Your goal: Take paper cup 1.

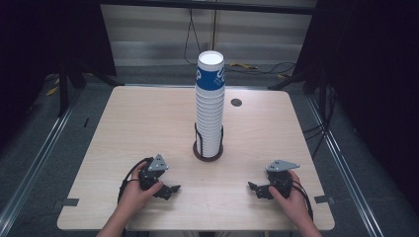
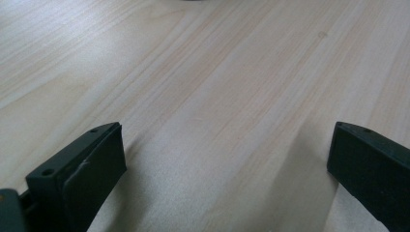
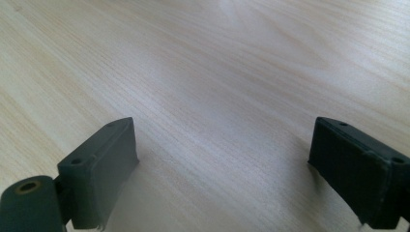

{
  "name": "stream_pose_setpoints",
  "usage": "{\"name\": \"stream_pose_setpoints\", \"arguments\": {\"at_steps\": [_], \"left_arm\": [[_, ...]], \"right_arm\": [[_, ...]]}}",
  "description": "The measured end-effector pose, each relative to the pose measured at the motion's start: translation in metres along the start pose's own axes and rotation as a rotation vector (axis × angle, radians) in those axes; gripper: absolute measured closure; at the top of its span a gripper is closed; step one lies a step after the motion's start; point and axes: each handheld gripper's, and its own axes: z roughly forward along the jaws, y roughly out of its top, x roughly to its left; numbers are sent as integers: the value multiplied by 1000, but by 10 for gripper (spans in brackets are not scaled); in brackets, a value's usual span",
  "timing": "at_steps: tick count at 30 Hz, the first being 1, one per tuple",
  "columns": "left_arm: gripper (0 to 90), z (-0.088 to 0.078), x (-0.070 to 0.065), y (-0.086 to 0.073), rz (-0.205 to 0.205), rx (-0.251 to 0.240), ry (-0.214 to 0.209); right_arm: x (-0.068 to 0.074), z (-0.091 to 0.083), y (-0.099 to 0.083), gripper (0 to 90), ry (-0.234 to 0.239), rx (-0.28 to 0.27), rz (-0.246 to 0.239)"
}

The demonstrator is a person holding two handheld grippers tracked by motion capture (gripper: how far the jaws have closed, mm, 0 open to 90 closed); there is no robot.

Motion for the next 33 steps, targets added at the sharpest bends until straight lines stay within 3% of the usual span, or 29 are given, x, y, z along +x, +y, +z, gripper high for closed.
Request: {"name": "stream_pose_setpoints", "arguments": {"at_steps": [10, 14, 16, 18, 19, 21, 22, 24, 26, 29, 33], "left_arm": [[0, 2, 0, 3, -61, -13, 9], [0, -1, 0, 6, -57, 35, -21], [12, -2, 0, 8, -50, 57, -16], [76, -3, 0, 9, -61, 55, -40], [76, -4, 0, 10, -70, 52, -53], [198, -6, 2, 12, -90, 36, -104], [209, -7, 3, 13, -107, 48, -144], [158, -10, 1, 17, -98, 61, -132], [171, -12, 0, 23, -79, 49, -136], [171, -18, 1, 36, -60, 20, -145], [171, -26, 4, 54, -63, -23, -155]], "right_arm": [[1, 1, 1, 94, -4, 2, 16], [1, -2, 4, 133, 14, 28, 19], [1, -4, 6, 133, 46, 35, 48], [4, -8, 11, 138, 89, 38, 36], [4, -8, 11, 138, 89, 38, 36], [6, -12, 16, 143, 104, 27, 19], [6, -13, 18, 143, 108, 22, 15], [4, -17, 25, 149, 121, 4, 15], [2, -20, 32, 150, 131, -12, 19], [2, -23, 45, 156, 132, -16, -16], [2, -30, 67, 164, 160, -46, -35]]}}
